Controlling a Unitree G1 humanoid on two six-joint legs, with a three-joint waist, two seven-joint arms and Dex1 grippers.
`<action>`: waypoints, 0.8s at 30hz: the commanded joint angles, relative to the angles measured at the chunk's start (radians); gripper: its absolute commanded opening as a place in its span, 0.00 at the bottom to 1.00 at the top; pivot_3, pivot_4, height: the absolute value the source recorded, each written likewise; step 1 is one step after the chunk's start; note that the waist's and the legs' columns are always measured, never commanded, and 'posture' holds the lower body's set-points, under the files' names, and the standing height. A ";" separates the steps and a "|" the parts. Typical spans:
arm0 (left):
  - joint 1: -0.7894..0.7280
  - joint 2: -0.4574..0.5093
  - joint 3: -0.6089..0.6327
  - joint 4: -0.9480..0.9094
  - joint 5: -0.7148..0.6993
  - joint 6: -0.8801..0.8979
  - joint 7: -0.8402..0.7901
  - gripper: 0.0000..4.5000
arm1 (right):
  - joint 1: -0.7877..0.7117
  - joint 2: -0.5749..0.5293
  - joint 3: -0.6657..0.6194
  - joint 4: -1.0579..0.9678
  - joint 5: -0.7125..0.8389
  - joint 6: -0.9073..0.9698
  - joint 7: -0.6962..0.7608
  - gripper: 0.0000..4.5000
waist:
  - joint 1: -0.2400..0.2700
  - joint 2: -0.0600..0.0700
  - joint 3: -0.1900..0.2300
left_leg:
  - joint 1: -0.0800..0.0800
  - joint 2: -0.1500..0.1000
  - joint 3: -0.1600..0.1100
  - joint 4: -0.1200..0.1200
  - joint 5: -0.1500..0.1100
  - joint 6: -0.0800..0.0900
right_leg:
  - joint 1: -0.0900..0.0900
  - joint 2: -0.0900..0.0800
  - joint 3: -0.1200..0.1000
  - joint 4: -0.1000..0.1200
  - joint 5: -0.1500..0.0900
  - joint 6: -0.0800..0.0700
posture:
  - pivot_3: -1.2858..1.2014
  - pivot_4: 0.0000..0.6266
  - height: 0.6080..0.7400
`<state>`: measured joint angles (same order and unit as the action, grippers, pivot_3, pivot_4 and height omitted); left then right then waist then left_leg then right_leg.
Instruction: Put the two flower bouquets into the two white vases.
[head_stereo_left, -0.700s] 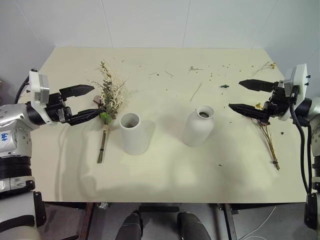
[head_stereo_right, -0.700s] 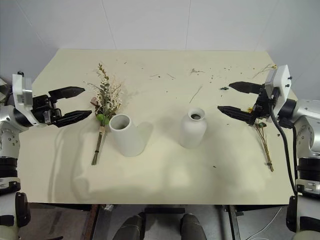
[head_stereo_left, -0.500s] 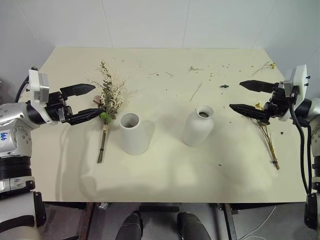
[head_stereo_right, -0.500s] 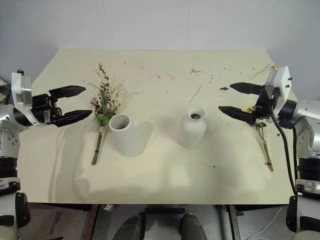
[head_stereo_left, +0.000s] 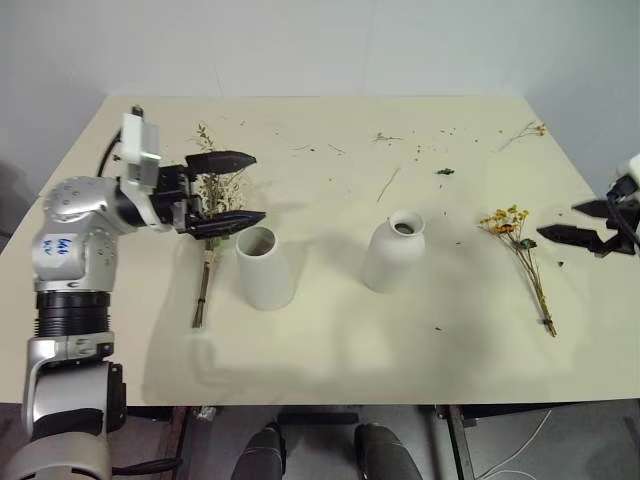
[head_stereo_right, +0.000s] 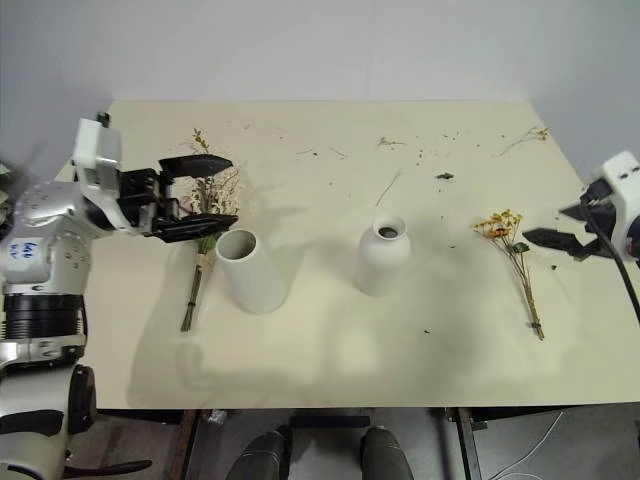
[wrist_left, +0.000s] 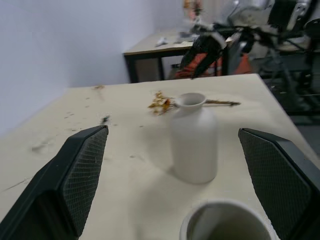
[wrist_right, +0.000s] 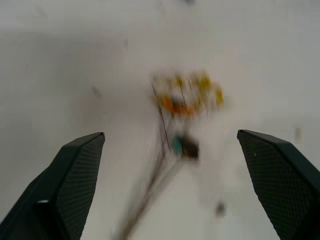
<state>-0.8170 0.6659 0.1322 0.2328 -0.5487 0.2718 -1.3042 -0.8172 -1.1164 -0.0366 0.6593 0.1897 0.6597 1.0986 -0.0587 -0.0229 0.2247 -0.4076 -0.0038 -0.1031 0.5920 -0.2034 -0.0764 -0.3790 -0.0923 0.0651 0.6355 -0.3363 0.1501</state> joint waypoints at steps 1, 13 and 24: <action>-0.023 0.001 0.003 -0.060 -0.021 0.017 -0.002 0.99 | -0.087 0.001 0.050 0.090 -0.049 0.061 0.031 1.00 | -0.004 0.000 0.000 | 0.000 0.000 0.001 0.000 0.000 0.000 | 0.000 0.000 0.001 0.000 0.000 0.000 | 0.52 0.24 1.00; 0.042 0.034 0.049 -0.218 -0.075 0.113 0.064 0.99 | -0.252 0.120 0.216 0.427 -0.239 -0.009 0.073 1.00 | 0.002 0.000 0.000 | -0.001 0.000 0.001 0.000 0.000 0.000 | 0.000 0.000 0.001 0.000 0.000 0.001 | 0.52 0.24 1.00; 0.067 0.061 0.076 -0.289 -0.100 0.152 0.101 1.00 | -0.315 0.184 0.208 0.559 -0.301 -0.082 0.079 0.66 | 0.000 0.000 0.000 | 0.001 0.000 0.001 0.002 0.000 -0.001 | 0.001 0.000 0.001 0.001 0.000 0.001 | 0.52 0.24 1.00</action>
<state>-0.7510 0.7103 0.1859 -0.0168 -0.6257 0.4224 -1.2117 -1.1188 -0.9362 0.1872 1.2027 -0.1106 0.5854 1.1513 -0.0589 -0.0226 0.2249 -0.4068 -0.0039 -0.1021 0.5939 -0.2033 -0.0773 -0.3777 -0.0920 0.0662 0.6361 -0.3365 0.1515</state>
